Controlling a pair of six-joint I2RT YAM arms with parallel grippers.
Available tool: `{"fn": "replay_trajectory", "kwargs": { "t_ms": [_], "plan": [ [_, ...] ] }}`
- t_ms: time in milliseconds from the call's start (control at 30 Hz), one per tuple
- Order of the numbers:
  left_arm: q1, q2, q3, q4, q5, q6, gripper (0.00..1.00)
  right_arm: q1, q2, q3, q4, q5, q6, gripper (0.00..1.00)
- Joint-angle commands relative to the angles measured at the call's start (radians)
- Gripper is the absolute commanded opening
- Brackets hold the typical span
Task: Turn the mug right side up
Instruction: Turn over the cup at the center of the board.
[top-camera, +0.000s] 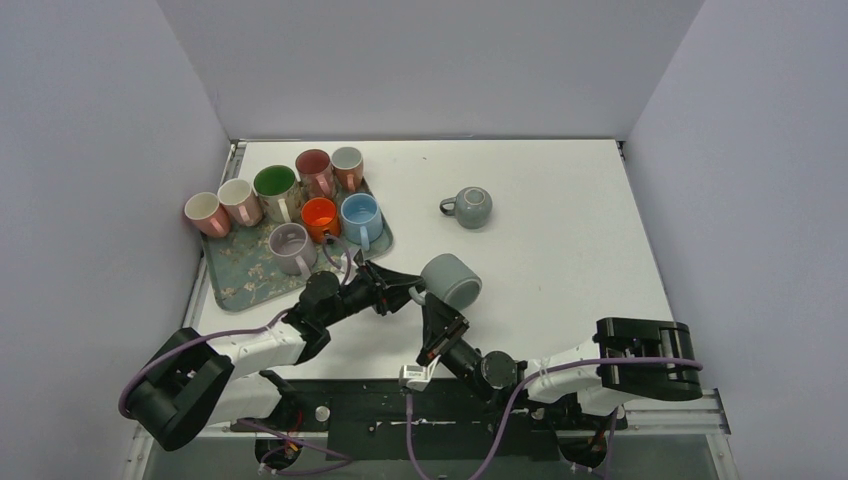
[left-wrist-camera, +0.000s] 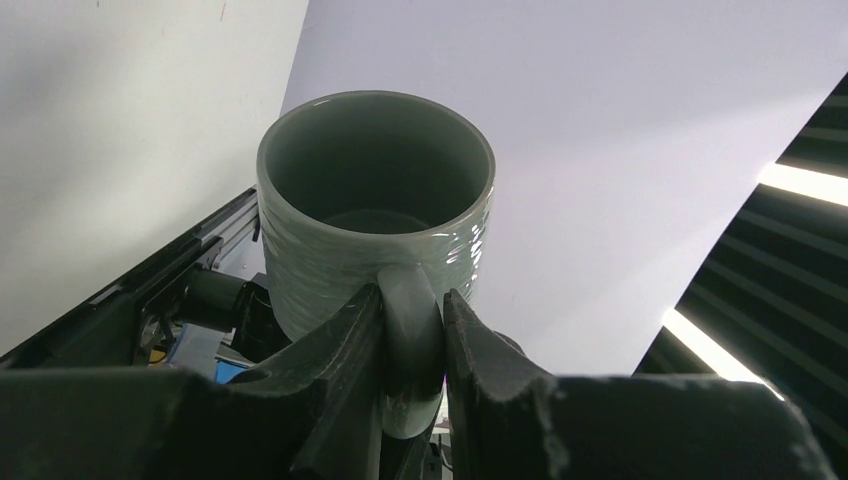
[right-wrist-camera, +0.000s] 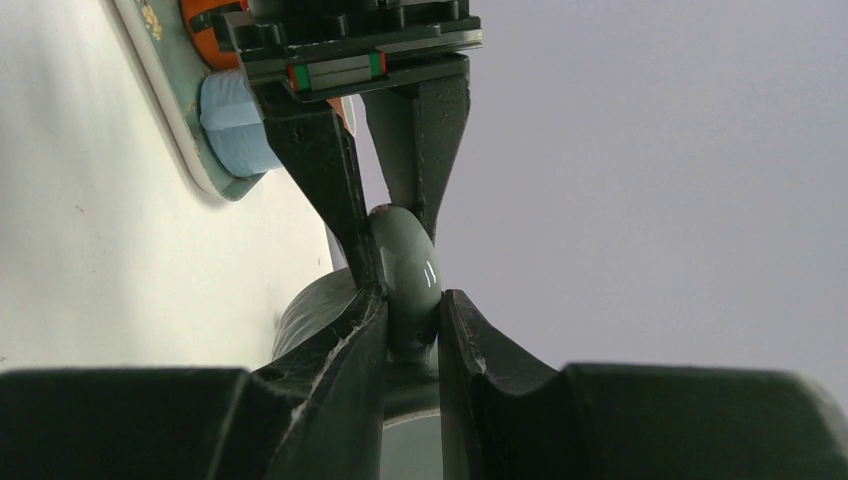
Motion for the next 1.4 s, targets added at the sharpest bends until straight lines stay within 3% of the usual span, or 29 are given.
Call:
{"fn": "replay_trajectory", "kwargs": {
  "t_ms": [0,167,267,367,567,800,1100,1267,1367],
  "plan": [
    [0.002,0.005,0.063,0.264,0.070,0.012,0.00,0.038,0.029,0.048,-0.139,-0.072,-0.009,0.00],
    [0.021,0.007,0.118,0.152,0.186,0.185,0.00,0.044,0.035,0.043,-0.158,-0.032,-0.006,0.00],
    [0.043,-0.017,0.161,-0.036,0.221,0.364,0.00,0.045,0.000,0.064,-0.272,-0.026,0.065,0.10],
    [0.068,-0.037,0.162,-0.107,0.221,0.450,0.00,0.044,-0.038,0.083,-0.394,-0.017,0.155,0.22],
    [0.092,-0.022,0.235,-0.322,0.216,0.641,0.00,0.049,-0.062,0.109,-0.555,-0.019,0.317,0.32],
    [0.102,0.054,0.259,-0.326,0.175,0.773,0.00,0.060,-0.094,0.114,-0.603,-0.039,0.493,0.39],
    [0.091,0.132,0.257,-0.297,0.051,0.898,0.00,0.032,-0.499,0.084,-0.699,-0.142,0.907,0.55],
    [0.055,0.090,0.259,-0.314,-0.076,0.989,0.00,-0.005,-0.671,0.114,-0.723,0.002,1.180,0.56],
    [0.020,0.021,0.282,-0.408,-0.187,1.104,0.00,-0.048,-0.720,0.194,-0.872,0.039,1.329,0.56]
  ]
}}
